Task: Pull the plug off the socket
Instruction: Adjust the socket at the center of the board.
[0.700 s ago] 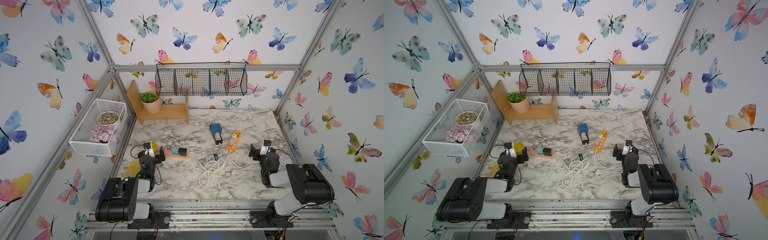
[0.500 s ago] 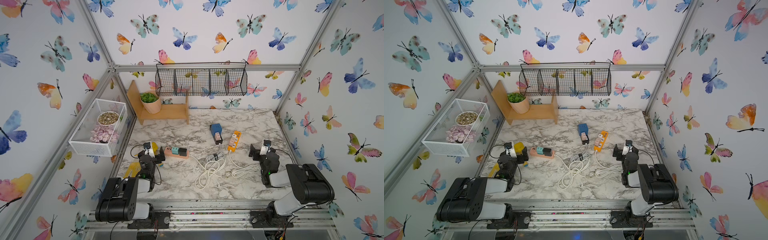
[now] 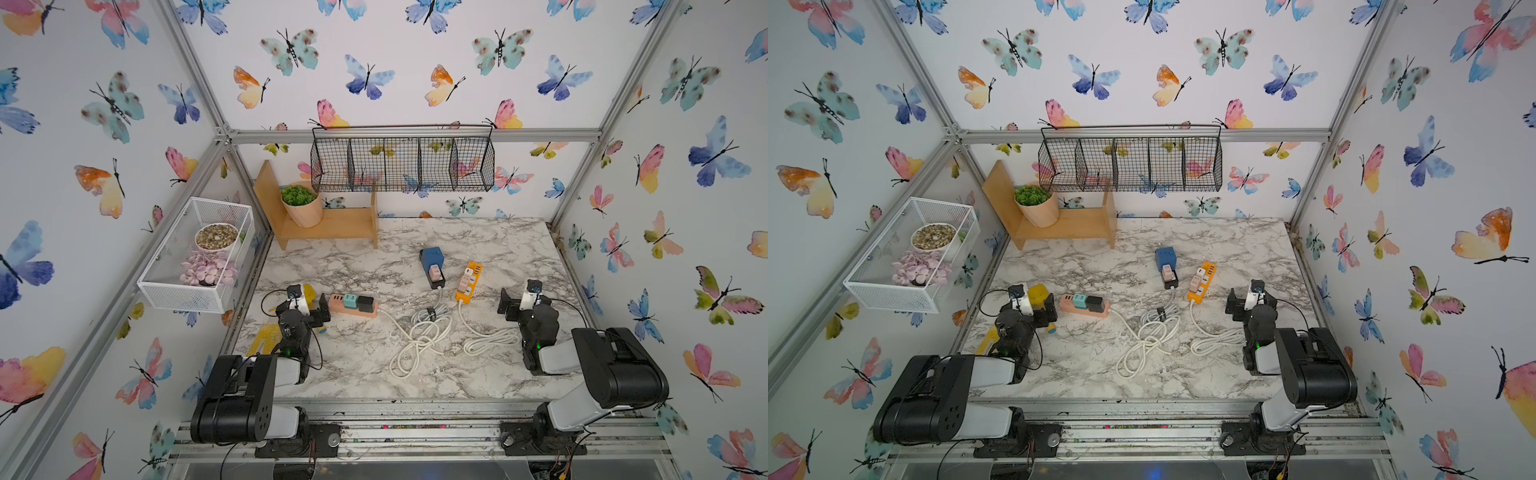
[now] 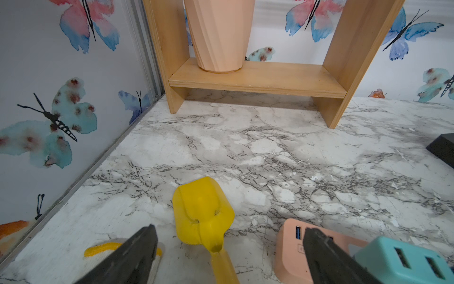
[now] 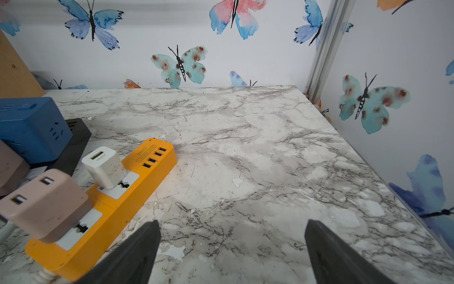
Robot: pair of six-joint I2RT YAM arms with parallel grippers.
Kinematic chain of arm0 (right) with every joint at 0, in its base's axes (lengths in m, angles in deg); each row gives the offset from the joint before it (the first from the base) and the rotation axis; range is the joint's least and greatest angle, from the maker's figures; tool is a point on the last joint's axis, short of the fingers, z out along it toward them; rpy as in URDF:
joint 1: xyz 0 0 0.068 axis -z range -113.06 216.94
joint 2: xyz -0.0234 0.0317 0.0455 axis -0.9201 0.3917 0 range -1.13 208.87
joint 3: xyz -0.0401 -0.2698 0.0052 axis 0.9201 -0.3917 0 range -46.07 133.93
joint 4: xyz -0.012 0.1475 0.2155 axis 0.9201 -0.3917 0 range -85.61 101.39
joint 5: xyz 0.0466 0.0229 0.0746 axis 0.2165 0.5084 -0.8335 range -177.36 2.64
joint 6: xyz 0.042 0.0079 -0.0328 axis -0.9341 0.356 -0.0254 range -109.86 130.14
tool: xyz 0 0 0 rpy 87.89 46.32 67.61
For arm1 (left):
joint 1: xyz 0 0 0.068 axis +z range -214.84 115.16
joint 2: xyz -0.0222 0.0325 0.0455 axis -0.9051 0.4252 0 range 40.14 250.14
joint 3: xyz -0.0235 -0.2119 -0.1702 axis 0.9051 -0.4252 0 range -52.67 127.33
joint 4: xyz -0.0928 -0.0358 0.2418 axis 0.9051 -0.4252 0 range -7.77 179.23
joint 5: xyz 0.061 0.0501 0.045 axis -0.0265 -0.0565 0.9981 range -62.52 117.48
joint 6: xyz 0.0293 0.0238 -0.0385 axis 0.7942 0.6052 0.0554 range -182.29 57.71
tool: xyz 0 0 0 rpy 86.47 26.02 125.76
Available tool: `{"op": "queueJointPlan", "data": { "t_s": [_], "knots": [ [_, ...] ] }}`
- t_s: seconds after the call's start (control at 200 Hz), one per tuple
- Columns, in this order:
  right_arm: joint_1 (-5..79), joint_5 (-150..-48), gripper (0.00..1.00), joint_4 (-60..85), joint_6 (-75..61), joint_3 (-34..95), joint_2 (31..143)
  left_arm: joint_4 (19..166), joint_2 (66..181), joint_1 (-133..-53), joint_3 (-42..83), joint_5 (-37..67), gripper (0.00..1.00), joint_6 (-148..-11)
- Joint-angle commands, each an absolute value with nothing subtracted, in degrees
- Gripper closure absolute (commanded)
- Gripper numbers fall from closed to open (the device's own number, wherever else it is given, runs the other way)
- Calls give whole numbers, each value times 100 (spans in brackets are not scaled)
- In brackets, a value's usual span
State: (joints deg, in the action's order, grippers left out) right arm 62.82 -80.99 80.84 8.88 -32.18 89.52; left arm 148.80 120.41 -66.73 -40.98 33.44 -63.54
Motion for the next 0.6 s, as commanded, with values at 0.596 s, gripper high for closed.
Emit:
{"op": "queueJointPlan", "data": {
  "t_s": [0.596],
  "knots": [
    [6243, -8054, 2, 3582, -227, 735, 7084, 11192, 10752, -7424, -1026, 4488, 2, -6512]
  ]
}}
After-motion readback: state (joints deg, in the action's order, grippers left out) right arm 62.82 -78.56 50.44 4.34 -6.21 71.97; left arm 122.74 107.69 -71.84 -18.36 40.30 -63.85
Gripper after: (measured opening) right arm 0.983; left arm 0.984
